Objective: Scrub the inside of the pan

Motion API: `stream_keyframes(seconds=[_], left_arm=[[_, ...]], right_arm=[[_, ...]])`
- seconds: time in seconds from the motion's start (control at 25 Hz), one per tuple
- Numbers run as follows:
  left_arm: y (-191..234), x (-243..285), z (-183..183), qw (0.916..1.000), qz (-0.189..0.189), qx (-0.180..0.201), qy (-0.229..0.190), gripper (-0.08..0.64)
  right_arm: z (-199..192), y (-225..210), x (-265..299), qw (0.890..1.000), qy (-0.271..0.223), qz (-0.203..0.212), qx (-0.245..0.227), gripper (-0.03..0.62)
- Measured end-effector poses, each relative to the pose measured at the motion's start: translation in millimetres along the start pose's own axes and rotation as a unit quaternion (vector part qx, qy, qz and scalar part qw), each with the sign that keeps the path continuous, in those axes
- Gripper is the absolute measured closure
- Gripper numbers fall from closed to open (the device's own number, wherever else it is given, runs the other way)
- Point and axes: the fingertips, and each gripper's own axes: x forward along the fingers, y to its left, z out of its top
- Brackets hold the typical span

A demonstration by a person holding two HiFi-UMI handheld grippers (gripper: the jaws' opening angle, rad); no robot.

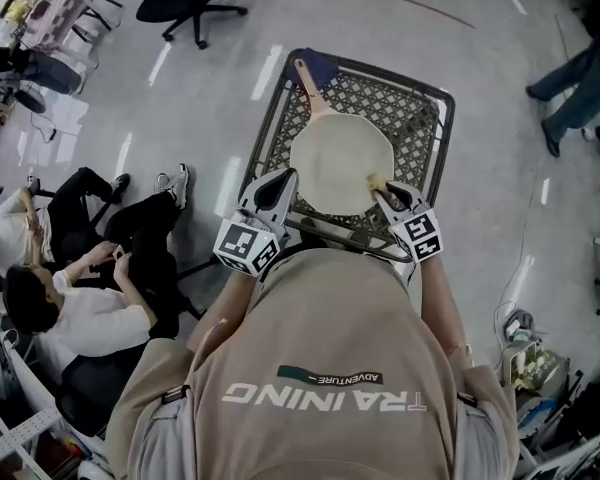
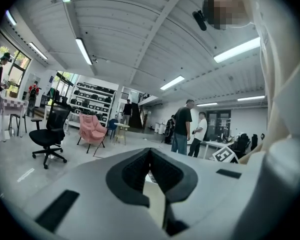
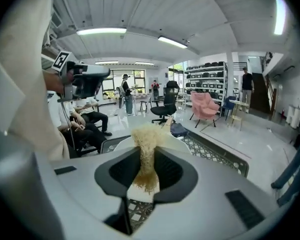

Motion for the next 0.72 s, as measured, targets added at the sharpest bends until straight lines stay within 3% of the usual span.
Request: stream_keyframes(seconds=[0.2,0.72], left_arm=[[19,2,-8,0.9995,-0.026,-0.015,0.005,0.543],[68,-25,-26,0.9975,-0.033,-0.062,0.006,0.543]], right_arm=[[26,32,19,0.997,0.021,0.035,-0.065,0.495],[56,99,55,0.983,0.070,0.099,-0.141,0.495]])
